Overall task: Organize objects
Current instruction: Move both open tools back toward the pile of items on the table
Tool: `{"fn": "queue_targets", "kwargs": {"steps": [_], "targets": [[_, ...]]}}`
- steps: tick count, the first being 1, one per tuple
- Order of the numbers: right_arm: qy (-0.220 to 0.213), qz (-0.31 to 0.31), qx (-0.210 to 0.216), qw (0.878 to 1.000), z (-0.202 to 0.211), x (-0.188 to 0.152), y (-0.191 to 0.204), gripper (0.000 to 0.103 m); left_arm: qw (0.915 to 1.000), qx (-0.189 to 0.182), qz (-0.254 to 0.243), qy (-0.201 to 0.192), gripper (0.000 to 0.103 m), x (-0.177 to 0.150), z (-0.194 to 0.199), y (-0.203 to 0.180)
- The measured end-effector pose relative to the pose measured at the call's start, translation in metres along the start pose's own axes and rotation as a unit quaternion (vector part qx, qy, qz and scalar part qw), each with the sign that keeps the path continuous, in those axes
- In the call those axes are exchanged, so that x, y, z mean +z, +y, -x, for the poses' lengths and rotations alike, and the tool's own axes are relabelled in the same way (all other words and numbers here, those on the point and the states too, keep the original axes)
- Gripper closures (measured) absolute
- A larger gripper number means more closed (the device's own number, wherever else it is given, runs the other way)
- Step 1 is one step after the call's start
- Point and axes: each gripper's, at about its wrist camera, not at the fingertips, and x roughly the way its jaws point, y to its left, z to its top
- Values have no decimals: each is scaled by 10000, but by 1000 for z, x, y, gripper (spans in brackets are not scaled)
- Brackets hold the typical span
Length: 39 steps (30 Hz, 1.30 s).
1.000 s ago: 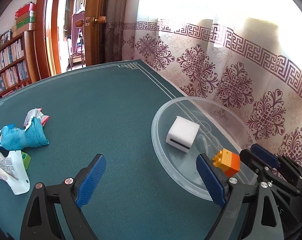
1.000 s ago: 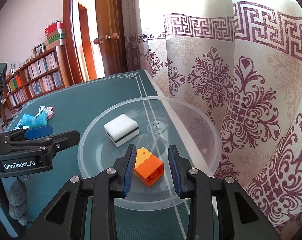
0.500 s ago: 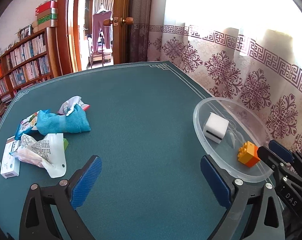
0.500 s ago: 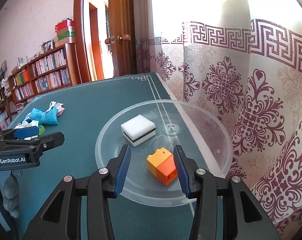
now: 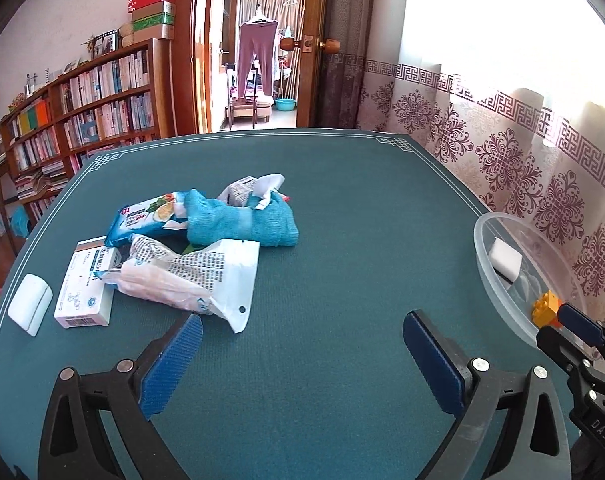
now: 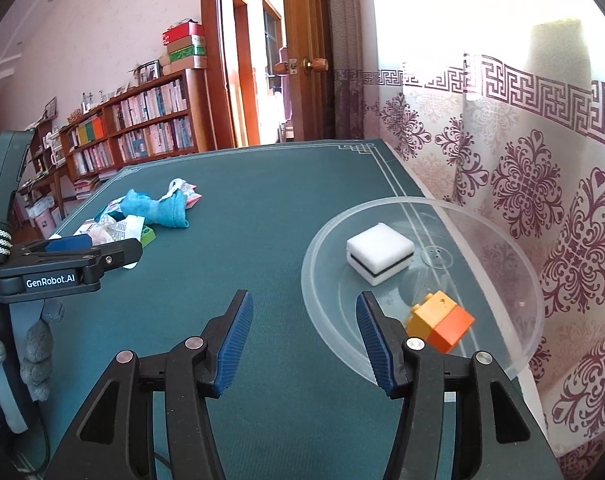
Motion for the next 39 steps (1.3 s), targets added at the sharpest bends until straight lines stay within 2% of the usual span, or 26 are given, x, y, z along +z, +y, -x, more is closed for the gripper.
{"fn": "queue_targets", "kwargs": {"steps": [13, 21, 29, 39], "targets": [[353, 125, 577, 9976, -24, 0, 44, 46, 9970, 684, 358, 55, 1, -9, 1, 77], [464, 452, 872, 9941, -34, 4, 74, 46, 9918, 1192, 448, 121, 1, -24, 1, 115], [521, 875, 1210, 9874, -54, 17, 111, 46, 9888, 1360, 619, 0, 1, -34, 8, 139], [324, 1361, 1761, 9744, -83, 57, 168, 45, 9835, 1559, 911, -89, 1, -40, 11, 161]]}}
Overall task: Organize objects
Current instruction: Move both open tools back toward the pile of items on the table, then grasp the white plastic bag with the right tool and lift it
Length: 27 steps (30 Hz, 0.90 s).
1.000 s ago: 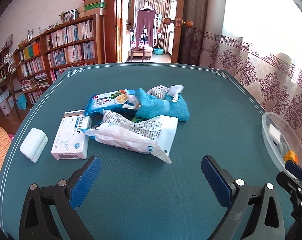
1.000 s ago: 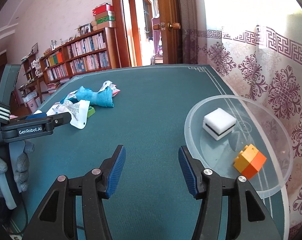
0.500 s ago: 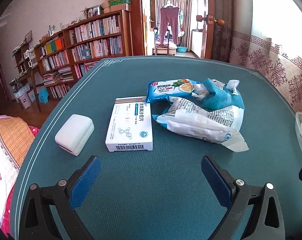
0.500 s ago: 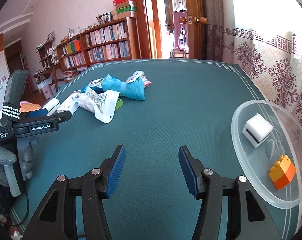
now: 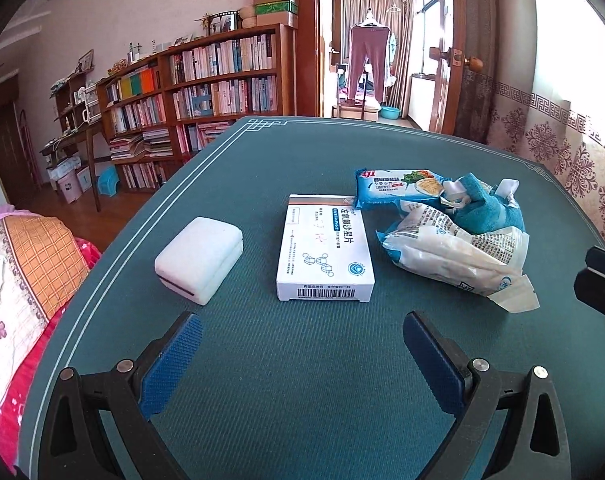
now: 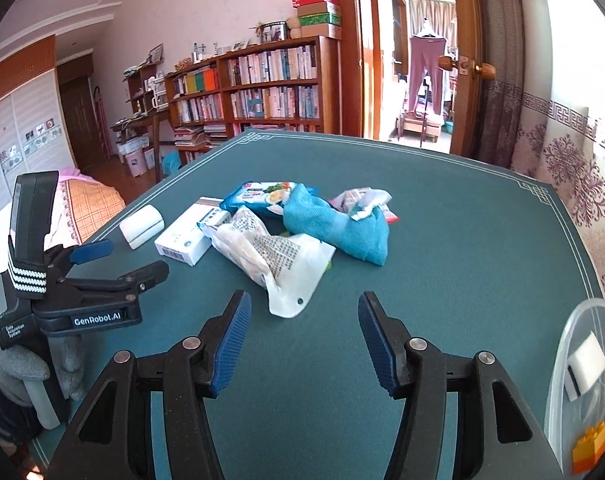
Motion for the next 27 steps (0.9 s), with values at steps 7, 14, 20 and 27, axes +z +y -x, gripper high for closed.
{"fn": "queue_targets", "kwargs": {"steps": [7, 14, 20, 27], "targets": [[202, 308, 368, 9986, -45, 26, 14, 45, 9995, -1, 311, 85, 1, -1, -4, 12], [292, 582, 356, 9972, -72, 44, 20, 45, 9987, 9, 439, 244, 1, -2, -9, 13], [521, 541, 809, 9939, -92, 54, 21, 45, 9981, -29, 543, 286, 1, -3, -10, 16], [857, 850, 917, 9884, -103, 44, 34, 45, 9977, -67, 591, 337, 1, -3, -11, 17]]}}
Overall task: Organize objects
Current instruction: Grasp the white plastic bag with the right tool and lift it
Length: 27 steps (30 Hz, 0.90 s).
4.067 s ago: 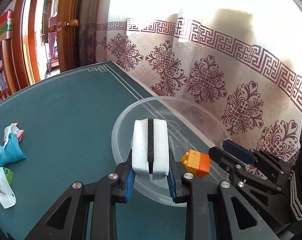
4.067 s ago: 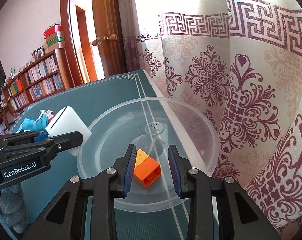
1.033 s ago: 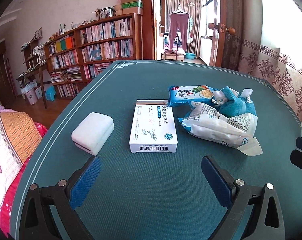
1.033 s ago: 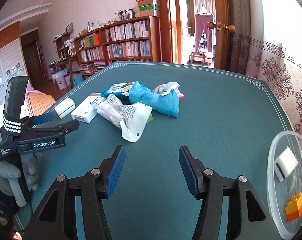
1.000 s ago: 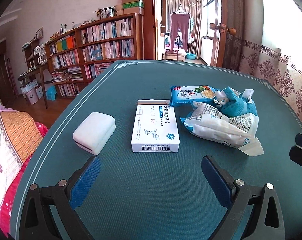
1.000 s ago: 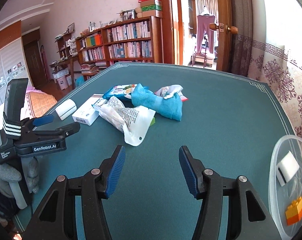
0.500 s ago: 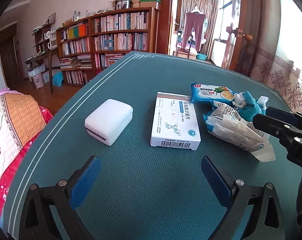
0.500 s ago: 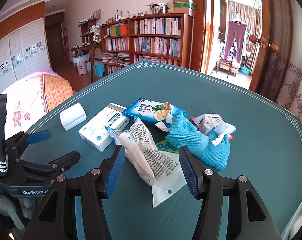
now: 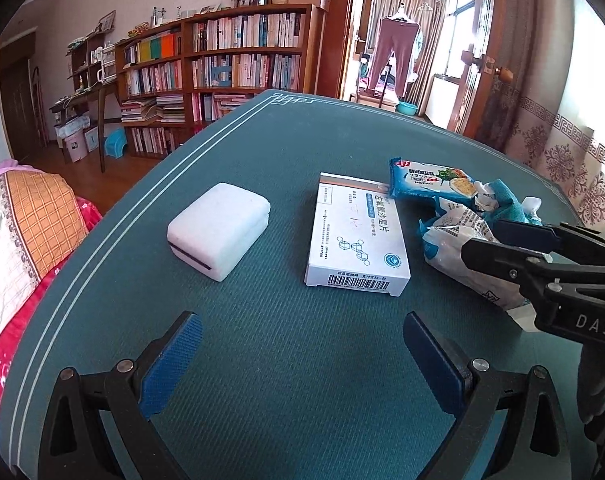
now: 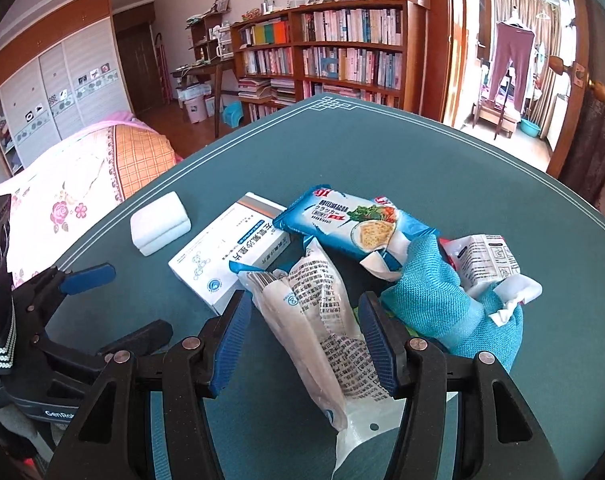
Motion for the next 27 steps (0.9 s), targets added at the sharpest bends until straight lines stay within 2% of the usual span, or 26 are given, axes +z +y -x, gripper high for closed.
{"fn": "queue_targets", "kwargs": {"steps": [7, 13, 21, 27], "targets": [[284, 85, 53, 9995, -5, -15, 5, 45, 10000, 0, 16, 18, 1, 0, 0, 0], [394, -155, 20, 9991, -8, -32, -3, 48, 10000, 5, 13, 27, 1, -2, 0, 1], [293, -334, -227, 9988, -14, -30, 0, 51, 10000, 1, 15, 33, 1, -2, 0, 0], [184, -486, -348, 9980, -8, -37, 3, 56, 10000, -11, 36, 60, 1, -5, -2, 3]]}}
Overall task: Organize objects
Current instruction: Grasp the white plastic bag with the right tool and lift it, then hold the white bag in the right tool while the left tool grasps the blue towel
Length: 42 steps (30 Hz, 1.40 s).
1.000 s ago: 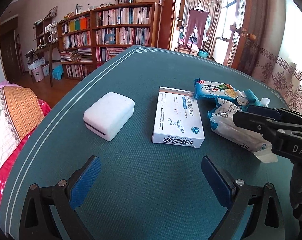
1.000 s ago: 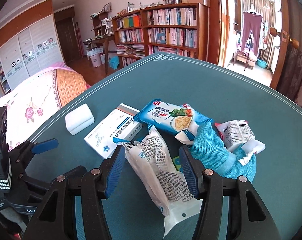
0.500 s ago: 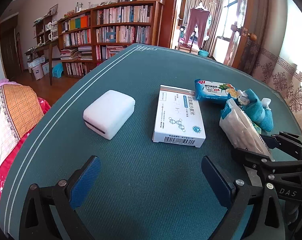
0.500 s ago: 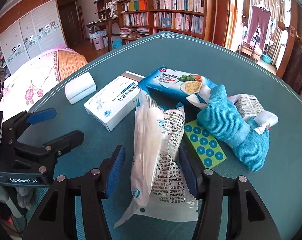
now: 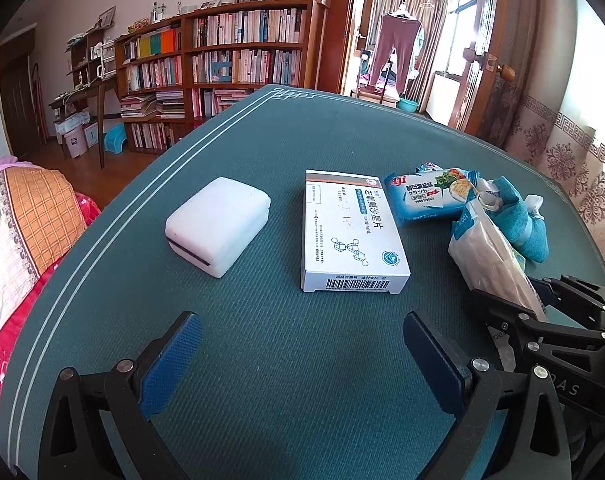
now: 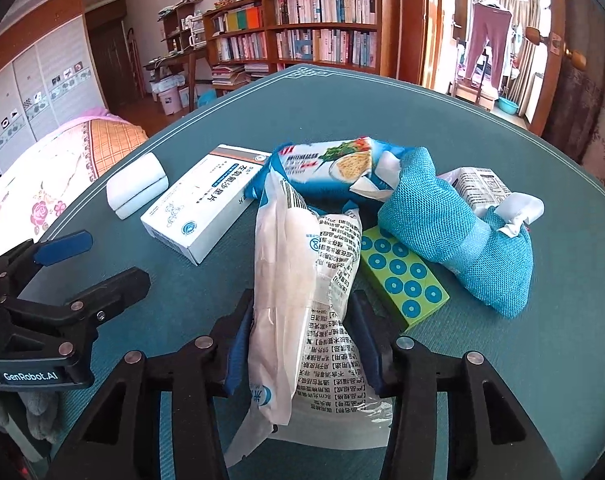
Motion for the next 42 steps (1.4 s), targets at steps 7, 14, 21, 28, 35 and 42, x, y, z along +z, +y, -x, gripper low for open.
{"fn": "queue_targets", "kwargs": {"steps": [7, 14, 21, 28, 35, 42], "targets": [[-62, -206, -91, 9997, 24, -30, -7, 57, 10000, 8, -3, -1, 1, 1, 0, 0], [-130, -561, -256, 9980, 50, -60, -22, 57, 10000, 57, -15, 1, 1, 0, -1, -1], [-214, -940, -516, 9940, 66, -75, -44, 57, 9998, 133, -102, 55, 1, 0, -1, -5], [-258, -1184, -692, 9902, 78, -89, -60, 57, 9994, -100, -156, 284, 1, 0, 0, -21], [-306, -1369, -727, 9874, 89, -101, -71, 57, 9971, -378, -621, 210, 1, 4, 5, -67], [-396, -1571, -608, 9849, 95, -108, -80, 57, 9933, -610, -975, 78, 1, 21, 0, -113]]}}
